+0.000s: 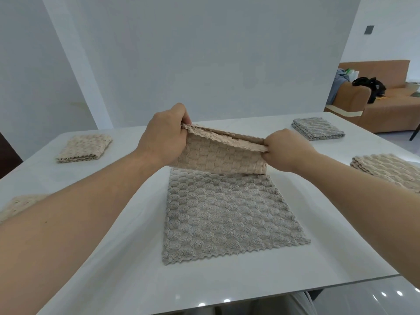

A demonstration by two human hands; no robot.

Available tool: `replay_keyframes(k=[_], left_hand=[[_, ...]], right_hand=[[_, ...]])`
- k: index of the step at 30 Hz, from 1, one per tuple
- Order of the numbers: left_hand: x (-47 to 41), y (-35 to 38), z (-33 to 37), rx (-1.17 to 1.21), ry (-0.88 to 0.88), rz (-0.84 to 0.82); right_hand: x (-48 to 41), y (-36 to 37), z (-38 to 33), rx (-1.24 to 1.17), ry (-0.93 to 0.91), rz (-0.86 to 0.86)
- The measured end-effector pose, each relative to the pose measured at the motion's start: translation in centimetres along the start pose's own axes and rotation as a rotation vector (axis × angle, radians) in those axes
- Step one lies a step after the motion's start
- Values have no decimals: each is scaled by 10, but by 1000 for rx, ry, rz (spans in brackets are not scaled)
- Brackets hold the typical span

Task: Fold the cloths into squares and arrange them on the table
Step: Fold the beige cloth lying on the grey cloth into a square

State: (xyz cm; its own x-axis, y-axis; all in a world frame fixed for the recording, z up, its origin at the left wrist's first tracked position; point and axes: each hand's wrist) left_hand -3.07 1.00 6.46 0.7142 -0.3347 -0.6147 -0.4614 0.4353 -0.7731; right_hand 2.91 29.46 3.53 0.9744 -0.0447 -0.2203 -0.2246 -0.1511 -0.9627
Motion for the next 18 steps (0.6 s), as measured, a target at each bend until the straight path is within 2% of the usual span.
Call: replay_keyframes(k=[3, 7, 10, 12, 15, 18], left_hand=[[-1, 4, -7, 8, -12, -2], [-3, 6, -15, 86, -65, 38], [7, 5, -19, 90, 10, 74], [25, 8, -21, 58, 92, 51], [64, 20, -29, 28, 184, -45], [94, 30, -37, 30, 196, -134]], right_hand=[[-2, -4, 1, -64, -35, 41], [-4, -4, 9, -153, -133, 319], [0, 2, 19, -167, -243, 434], [9, 11, 24, -142, -314, 413], [28, 25, 28, -115, -420, 234], [47, 35, 32, -19, -518, 91]])
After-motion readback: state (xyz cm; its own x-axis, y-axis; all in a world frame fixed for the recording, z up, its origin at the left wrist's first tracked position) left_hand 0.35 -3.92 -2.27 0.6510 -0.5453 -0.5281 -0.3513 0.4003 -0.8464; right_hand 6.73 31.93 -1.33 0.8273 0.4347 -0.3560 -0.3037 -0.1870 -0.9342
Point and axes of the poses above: each hand's wrist, its own x-axis away from the middle knuckle, its own y-axis out of the palm, z = x × y, and after that the axes turned 14 degrees about -x, right-handed
